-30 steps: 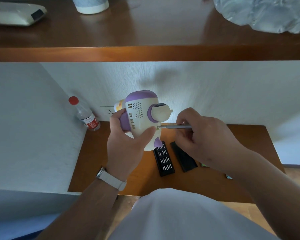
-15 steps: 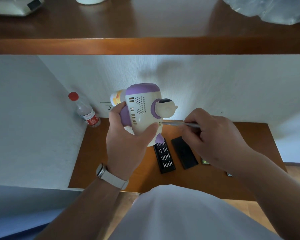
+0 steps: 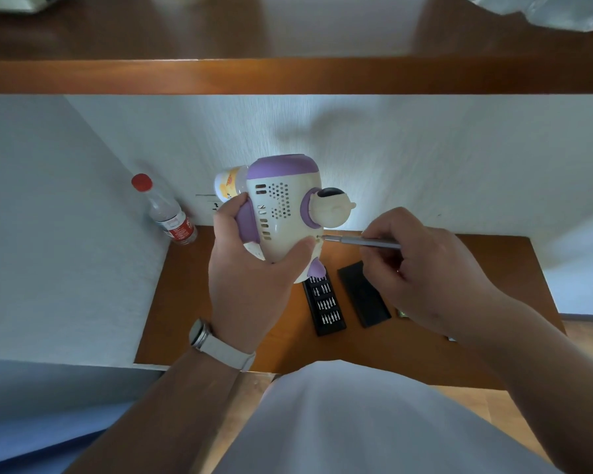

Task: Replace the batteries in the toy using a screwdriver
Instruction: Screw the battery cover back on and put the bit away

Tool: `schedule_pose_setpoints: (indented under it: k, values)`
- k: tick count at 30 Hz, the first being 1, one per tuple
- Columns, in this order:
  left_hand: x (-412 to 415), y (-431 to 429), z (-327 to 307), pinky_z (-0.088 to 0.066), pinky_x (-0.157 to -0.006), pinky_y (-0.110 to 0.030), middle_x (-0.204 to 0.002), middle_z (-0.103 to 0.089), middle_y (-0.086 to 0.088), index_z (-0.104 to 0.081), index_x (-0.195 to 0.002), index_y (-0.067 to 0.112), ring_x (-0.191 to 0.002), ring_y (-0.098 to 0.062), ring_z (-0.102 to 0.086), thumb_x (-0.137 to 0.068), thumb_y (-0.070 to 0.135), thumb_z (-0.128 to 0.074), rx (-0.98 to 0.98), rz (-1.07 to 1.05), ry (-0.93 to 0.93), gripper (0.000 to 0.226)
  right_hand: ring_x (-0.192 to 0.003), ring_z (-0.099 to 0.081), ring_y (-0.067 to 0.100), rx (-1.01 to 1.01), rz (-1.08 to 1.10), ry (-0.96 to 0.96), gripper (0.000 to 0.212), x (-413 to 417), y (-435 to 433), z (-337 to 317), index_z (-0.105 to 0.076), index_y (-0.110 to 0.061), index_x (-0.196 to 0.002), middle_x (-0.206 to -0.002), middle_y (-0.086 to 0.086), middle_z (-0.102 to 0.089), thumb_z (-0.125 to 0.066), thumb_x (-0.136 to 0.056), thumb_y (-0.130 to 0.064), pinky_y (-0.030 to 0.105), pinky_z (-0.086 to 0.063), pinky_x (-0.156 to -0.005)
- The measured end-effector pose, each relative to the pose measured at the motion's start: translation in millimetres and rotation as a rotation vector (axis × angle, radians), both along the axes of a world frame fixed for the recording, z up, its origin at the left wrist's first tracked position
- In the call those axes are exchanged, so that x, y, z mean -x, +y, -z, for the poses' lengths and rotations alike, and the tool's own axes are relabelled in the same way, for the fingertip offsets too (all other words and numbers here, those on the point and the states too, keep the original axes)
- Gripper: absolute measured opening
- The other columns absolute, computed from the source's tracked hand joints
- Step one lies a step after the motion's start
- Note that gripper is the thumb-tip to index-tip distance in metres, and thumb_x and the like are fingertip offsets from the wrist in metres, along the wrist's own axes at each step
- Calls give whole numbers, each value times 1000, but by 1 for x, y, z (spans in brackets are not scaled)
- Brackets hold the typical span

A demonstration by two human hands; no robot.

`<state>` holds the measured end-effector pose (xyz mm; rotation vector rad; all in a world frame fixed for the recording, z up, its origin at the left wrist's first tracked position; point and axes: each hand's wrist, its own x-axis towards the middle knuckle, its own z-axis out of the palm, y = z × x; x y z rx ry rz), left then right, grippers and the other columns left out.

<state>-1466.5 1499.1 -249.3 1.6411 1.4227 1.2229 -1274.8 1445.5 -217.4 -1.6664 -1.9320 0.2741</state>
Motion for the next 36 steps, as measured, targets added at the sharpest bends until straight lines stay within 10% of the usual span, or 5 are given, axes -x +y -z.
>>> schedule_pose_setpoints:
  k: [14, 22, 36]
  values:
    - [1, -2, 7, -44, -60, 3, -103, -45, 36, -35, -123, 34, -99, 33, -44, -72, 29, -88, 22, 5, 3, 73, -42, -51, 18, -74, 48, -113, 48, 0, 3, 5, -61, -12, -79, -51, -2, -53, -36, -95, -50, 34, -44, -37]
    - [1, -2, 9, -46, -60, 1, -103, -46, 35, -35, -124, 35, -99, 30, -46, -73, 29, -88, 56, 7, -13, 74, -42, -52, 12, 3, -22, -49, 18, 3, -4, 0, -53, -16, -100, -56, -7, -53, -50, -91, -32, 32, -47, -37]
    - [5, -3, 8, -56, -61, -13, -104, -53, 29, -38, -122, 35, -94, 17, -59, -74, 21, -87, 156, 42, -132, 70, -42, -48, 13, -66, 38, -103, 39, 4, -4, -7, -62, -14, -90, -52, -5, -52, -40, -93, -46, 23, -37, -41]
